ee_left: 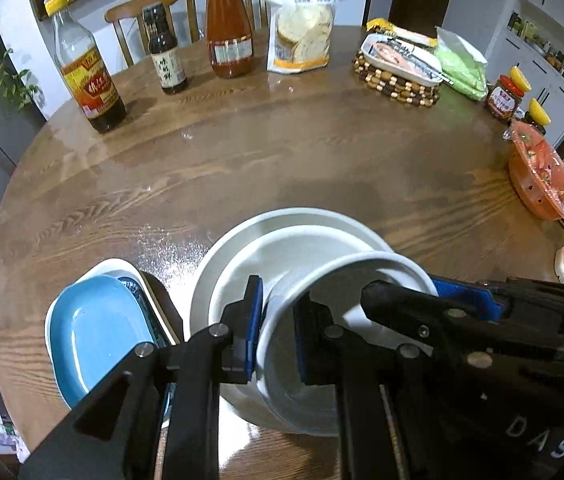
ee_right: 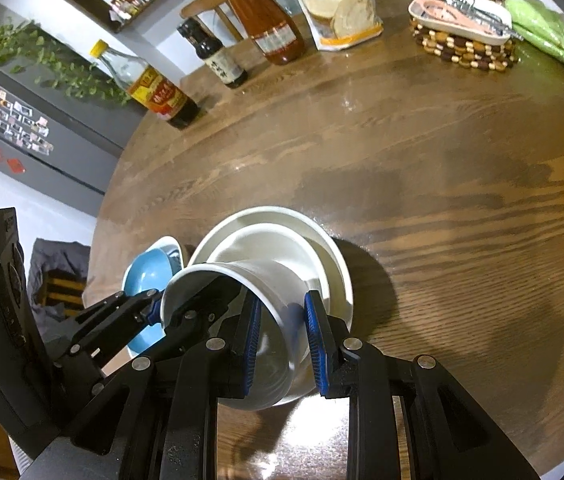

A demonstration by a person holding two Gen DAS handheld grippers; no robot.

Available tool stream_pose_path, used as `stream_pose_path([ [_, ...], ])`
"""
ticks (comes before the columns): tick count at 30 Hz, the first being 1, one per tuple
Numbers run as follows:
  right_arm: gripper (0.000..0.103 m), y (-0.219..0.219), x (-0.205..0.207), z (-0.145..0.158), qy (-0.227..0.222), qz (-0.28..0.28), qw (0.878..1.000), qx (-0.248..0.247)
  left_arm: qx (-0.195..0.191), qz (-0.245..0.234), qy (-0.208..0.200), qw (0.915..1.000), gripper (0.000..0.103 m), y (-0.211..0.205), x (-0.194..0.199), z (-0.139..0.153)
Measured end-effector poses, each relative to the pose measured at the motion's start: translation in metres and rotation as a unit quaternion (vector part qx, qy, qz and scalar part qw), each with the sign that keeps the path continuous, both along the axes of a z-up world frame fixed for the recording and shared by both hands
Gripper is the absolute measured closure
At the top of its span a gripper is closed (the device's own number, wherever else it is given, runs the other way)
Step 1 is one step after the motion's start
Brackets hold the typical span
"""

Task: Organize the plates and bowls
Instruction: 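Lower the white ramekin into the smaller white bowl with both grippers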

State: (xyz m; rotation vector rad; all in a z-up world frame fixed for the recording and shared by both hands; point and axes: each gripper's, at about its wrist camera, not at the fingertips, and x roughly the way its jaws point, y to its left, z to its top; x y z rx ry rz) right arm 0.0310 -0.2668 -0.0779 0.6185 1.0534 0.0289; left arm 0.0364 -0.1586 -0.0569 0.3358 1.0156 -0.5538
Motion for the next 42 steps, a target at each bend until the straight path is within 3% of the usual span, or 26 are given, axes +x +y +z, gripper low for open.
stream_pose_path([
  [7, 0.076, 0.005, 0.008, -0.006, 0.014, 0.009, 1.0, -0.004, 0.005, 0.01, 0.033, 0.9994, 0.091, 0.003, 0.012, -0.011],
  [17, 0.076, 0.006, 0.017, -0.01, 0.024, 0.011, 1.0, -0.002, 0.004, 0.016, 0.046, 0.9988, 0.091, 0.006, 0.019, -0.015],
  [42, 0.076, 0.002, 0.021, -0.009, 0.023, 0.002, 1.0, -0.002, -0.007, 0.019, 0.046, 0.9987, 0.09, 0.005, 0.026, -0.016],
])
